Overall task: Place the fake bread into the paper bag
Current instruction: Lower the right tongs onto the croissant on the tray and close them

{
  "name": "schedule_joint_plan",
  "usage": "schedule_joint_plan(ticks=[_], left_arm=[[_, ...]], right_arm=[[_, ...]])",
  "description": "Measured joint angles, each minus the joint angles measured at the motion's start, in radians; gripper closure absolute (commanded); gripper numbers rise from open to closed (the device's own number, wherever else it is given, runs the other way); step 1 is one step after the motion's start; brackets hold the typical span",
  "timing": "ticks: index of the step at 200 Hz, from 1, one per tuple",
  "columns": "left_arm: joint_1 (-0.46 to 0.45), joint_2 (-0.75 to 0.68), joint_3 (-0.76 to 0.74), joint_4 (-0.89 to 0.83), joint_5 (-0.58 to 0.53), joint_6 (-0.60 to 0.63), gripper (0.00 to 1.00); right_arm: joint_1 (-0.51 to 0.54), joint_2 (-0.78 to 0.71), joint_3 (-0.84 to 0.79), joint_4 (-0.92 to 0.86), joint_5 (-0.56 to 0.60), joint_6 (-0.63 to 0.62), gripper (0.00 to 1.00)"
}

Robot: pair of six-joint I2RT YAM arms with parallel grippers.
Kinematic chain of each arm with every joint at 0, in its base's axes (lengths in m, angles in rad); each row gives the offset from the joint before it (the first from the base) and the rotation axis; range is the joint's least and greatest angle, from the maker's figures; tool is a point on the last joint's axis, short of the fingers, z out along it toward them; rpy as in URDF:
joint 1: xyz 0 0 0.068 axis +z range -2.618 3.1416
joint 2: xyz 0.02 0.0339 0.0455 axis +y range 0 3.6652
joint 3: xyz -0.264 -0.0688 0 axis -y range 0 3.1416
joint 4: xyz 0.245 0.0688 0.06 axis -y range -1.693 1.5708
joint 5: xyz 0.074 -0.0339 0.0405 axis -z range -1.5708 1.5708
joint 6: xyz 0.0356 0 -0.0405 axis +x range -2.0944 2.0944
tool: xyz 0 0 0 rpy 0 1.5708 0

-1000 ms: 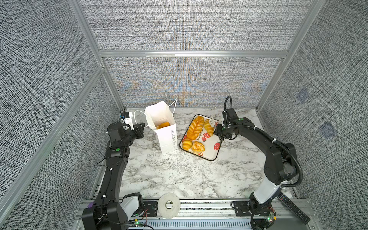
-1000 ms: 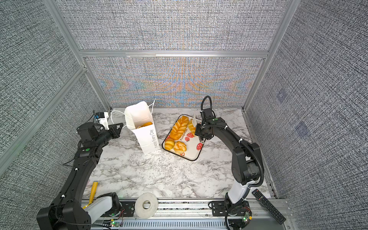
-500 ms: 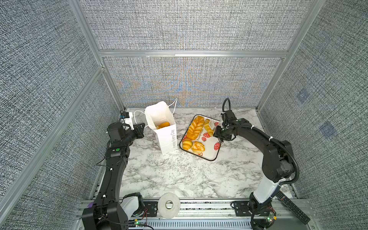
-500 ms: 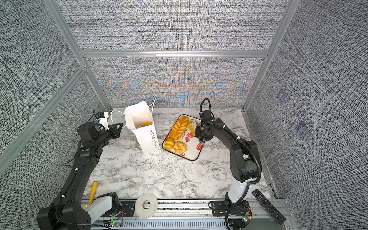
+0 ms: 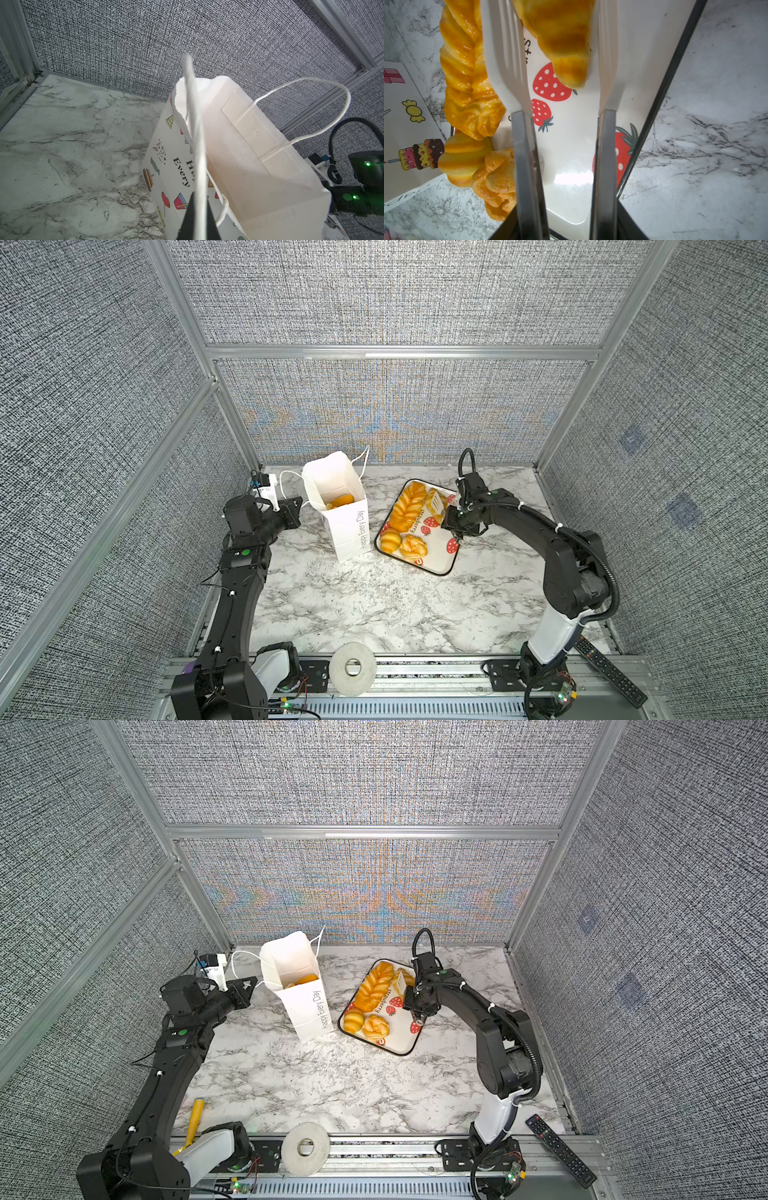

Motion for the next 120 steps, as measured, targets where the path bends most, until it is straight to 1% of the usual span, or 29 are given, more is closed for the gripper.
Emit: schedule_joint_plan(ticks=[120], left_arm=[[0.000,-0.006,0.000,0.000,0.000,0.000,1.00]], right_arm=[[0.019,0.028,0.006,-0.004,0.022,0.000,0.51]])
